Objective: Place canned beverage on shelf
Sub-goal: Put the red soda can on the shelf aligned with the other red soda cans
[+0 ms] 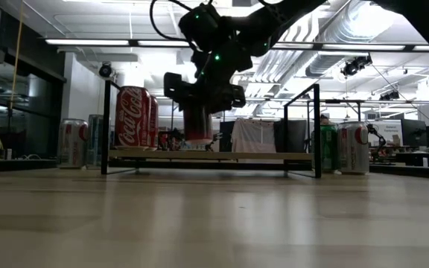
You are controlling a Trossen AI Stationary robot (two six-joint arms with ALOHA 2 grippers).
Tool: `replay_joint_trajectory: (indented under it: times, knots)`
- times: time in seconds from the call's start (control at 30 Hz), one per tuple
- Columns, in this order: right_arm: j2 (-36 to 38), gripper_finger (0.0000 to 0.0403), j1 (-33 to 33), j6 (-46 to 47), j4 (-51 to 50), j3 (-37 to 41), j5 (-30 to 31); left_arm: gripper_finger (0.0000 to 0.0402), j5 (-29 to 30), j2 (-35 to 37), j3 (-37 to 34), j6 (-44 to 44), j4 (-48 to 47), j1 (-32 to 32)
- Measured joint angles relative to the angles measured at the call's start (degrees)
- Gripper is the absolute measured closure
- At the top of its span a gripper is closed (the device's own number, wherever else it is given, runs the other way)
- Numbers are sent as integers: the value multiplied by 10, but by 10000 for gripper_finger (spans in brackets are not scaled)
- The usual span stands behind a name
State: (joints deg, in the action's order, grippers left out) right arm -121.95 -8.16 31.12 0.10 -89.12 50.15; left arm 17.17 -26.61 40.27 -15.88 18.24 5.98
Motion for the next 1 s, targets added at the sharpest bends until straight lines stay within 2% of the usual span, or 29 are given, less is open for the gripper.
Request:
replay_joint_trajectory:
  times: [0.23, 0.63, 0.87, 1.0]
  knots:
    - [0, 73, -2, -11, 0, 0, -7, 71, 0, 0, 0, 0, 0, 0]
    - [2, 69, -3, 5, -6, -1, -11, 71, 0, 0, 0, 0, 0, 0]
    - [12, 69, -5, -20, 18, -1, -80, 71, 0, 0, 0, 0, 0, 0]
    - [27, 69, -6, -48, 21, -1, -87, 71, 0, 0, 0, 1, -1, 0]
